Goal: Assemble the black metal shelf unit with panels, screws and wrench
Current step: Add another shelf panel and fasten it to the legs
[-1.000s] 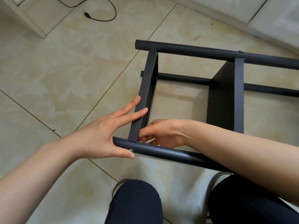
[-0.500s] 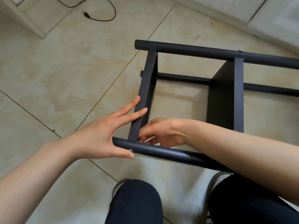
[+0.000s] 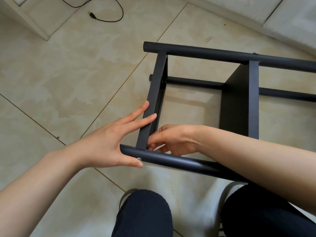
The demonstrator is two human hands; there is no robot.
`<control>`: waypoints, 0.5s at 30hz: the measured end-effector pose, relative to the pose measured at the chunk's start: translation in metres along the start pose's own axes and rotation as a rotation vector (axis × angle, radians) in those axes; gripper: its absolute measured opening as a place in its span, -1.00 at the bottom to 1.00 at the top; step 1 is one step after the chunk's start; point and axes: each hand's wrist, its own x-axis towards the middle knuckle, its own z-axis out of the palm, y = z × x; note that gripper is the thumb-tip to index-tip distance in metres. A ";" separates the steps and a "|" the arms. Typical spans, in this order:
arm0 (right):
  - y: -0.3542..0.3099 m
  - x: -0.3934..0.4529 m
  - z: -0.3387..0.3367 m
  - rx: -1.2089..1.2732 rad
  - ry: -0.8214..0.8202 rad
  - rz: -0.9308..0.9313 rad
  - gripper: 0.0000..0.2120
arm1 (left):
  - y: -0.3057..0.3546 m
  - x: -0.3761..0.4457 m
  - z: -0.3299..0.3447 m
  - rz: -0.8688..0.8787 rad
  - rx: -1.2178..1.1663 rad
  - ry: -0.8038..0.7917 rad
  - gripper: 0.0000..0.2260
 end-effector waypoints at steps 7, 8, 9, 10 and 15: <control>0.002 -0.003 -0.004 -0.013 -0.005 0.016 -0.88 | -0.001 0.000 0.001 -0.002 -0.009 0.006 0.02; 0.002 -0.002 -0.004 0.002 -0.002 0.010 -0.91 | -0.001 0.000 0.001 -0.003 -0.015 0.008 0.02; 0.002 -0.002 -0.003 0.016 -0.001 0.004 -0.92 | 0.000 -0.001 0.001 -0.003 -0.020 0.010 0.02; 0.002 -0.002 -0.002 0.028 -0.003 -0.003 -0.93 | 0.000 -0.001 0.001 -0.004 -0.023 0.011 0.02; 0.005 0.000 0.001 0.059 0.002 -0.030 -0.89 | 0.001 0.000 0.001 -0.004 -0.021 0.014 0.02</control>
